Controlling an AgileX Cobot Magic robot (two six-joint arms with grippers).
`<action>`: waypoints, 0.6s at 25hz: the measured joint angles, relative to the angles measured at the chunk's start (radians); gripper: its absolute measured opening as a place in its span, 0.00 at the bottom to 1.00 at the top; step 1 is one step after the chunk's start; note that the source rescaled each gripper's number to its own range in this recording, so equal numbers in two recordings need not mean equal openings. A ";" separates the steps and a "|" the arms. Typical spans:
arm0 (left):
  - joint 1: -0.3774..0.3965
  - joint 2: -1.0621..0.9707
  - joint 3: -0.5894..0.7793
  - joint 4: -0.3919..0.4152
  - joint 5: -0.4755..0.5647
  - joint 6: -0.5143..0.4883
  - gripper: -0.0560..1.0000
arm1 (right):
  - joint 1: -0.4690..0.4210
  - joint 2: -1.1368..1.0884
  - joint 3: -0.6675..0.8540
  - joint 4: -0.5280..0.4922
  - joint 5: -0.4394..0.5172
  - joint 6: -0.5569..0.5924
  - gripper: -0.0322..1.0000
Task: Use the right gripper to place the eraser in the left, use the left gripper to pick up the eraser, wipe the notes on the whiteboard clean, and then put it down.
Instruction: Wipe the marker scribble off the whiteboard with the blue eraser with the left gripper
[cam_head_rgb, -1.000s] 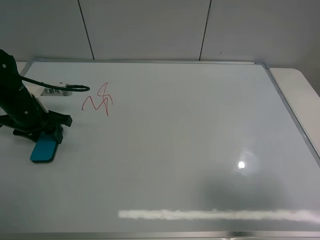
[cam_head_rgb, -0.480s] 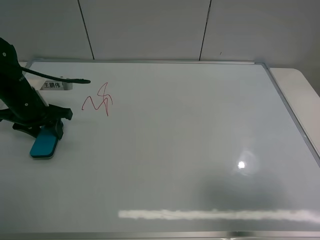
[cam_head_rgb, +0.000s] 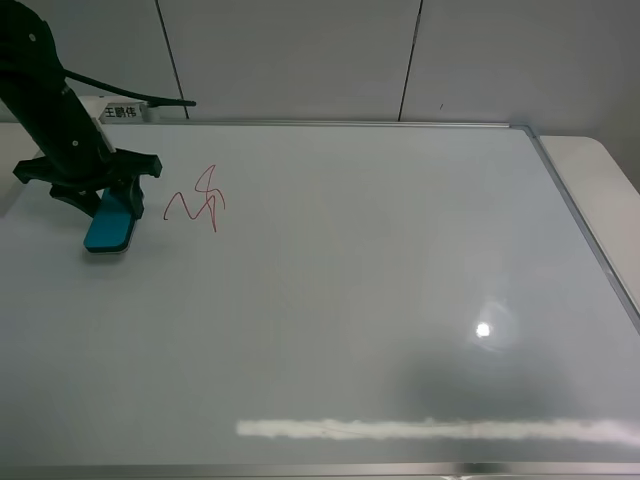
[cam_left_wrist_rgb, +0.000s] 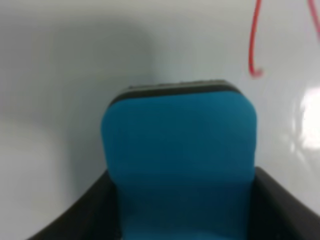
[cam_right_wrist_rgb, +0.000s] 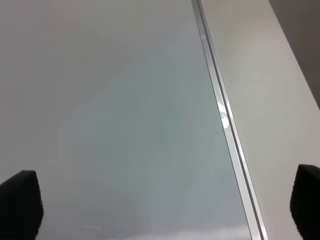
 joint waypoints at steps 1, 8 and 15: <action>0.000 0.024 -0.038 0.000 0.020 0.000 0.08 | 0.000 0.000 0.000 0.000 0.000 0.000 1.00; 0.000 0.154 -0.222 0.000 0.095 0.016 0.08 | 0.000 0.000 0.000 0.000 0.000 0.000 1.00; 0.000 0.240 -0.297 0.002 0.097 0.026 0.08 | 0.000 0.000 0.000 0.000 0.000 0.000 1.00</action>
